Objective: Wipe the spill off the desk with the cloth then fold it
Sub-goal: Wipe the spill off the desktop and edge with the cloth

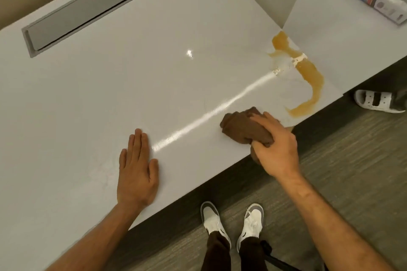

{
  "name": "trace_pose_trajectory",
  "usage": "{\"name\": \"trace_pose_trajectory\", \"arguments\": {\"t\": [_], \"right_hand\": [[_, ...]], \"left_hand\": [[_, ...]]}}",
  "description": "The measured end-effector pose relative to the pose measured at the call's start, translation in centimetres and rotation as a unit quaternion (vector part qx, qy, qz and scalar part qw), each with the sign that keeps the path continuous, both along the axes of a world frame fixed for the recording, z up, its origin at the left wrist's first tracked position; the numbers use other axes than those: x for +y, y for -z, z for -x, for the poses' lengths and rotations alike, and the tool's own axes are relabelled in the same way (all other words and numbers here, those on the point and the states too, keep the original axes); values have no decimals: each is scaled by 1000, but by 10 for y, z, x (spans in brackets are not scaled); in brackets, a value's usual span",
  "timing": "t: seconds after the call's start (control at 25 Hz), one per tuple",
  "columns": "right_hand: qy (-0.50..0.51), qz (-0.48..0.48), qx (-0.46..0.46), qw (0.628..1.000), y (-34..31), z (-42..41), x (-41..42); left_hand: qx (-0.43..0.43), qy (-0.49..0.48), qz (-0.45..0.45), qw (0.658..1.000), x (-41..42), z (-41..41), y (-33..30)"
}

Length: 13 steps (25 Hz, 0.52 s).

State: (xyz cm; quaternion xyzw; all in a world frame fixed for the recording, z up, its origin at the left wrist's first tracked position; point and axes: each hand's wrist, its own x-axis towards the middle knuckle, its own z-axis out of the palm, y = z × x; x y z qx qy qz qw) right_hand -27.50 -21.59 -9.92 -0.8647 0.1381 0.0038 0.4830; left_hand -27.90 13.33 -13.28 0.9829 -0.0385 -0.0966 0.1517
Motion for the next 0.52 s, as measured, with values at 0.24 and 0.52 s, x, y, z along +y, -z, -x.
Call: {"name": "trace_pose_trajectory", "arguments": {"t": [0.24,0.52], "right_hand": [[58,-219,-12,974,-21,13,-13],[204,-171,-118,957,-45,17,-60]], "left_hand": [[7,85,-54,995,-2,-6,-10],[-33,197,13,980,-88,-60,-21]]}}
